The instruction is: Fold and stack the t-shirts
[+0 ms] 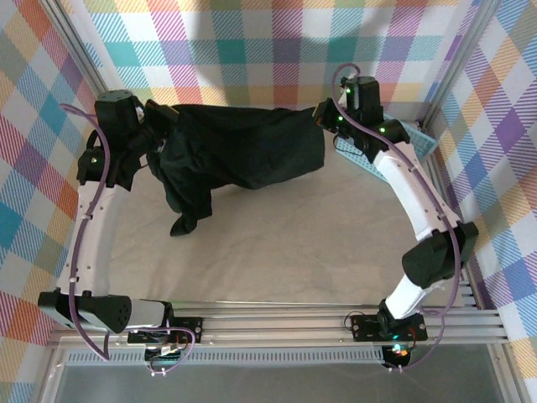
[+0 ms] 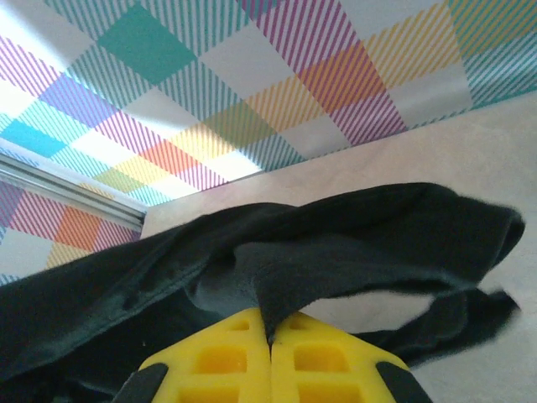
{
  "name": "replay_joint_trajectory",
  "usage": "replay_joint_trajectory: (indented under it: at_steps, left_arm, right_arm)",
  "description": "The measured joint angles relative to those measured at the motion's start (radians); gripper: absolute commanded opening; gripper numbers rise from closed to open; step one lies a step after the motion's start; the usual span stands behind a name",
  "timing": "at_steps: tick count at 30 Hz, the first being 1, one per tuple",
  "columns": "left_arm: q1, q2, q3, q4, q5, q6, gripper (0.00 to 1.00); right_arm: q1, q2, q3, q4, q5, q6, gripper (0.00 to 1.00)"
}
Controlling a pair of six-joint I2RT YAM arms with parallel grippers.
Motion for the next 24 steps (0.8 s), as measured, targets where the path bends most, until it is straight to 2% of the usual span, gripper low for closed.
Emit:
replay_joint_trajectory:
  at_steps: [4,10,15,20,24]
  left_arm:
    - [0.000,-0.069,-0.024,0.012,-0.005,-0.004,0.00]
    - [0.000,-0.278,-0.119,0.069,-0.025,-0.007,0.04]
    - [0.000,-0.387,-0.130,0.134,-0.074,-0.008,0.05]
    - [0.000,-0.328,-0.039,0.160,-0.103,-0.018,0.04]
    - [0.000,-0.143,0.050,0.161,-0.146,-0.026,0.00]
  right_arm:
    - [0.000,-0.154,-0.130,0.024,0.026,-0.039,0.00]
    - [0.001,-0.427,-0.331,0.127,0.074,-0.086,0.00]
    - [0.002,-0.581,-0.396,0.200,0.120,-0.111,0.00]
    - [0.002,-0.575,-0.391,0.241,0.158,-0.118,0.00]
    - [-0.019,-0.415,-0.302,0.237,0.164,-0.113,0.00]
